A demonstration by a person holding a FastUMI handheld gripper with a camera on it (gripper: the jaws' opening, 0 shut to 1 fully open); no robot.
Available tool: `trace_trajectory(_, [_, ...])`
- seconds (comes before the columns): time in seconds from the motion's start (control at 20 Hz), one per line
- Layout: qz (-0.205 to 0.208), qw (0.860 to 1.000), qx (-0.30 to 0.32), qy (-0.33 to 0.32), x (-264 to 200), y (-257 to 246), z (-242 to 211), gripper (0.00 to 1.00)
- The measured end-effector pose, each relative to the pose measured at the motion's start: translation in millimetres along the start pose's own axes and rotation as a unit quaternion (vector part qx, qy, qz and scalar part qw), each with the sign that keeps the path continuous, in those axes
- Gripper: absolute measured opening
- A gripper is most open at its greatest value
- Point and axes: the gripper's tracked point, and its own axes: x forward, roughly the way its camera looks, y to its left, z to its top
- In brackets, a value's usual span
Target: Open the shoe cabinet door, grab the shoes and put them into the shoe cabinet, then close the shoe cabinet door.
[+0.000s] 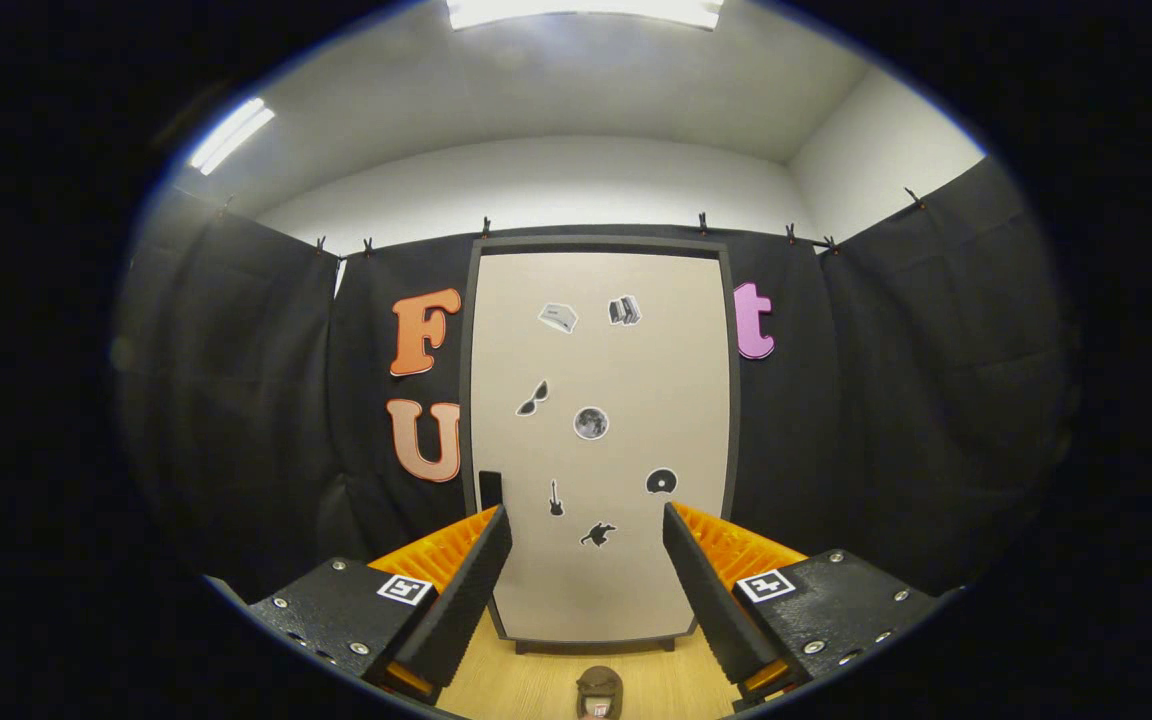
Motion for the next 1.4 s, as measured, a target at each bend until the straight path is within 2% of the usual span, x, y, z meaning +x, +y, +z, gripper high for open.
trace_trajectory(0.45, [0.021, 1.0, -0.005, 0.011, 48, 44, -24, 0.95])
trace_trajectory(1.1, [0.057, 0.997, 0.031, 0.041, 167, 92, -80, 0.95])
trace_trajectory(1.4, [0.074, 0.995, 0.035, 0.052, 208, 117, -102, 0.91])
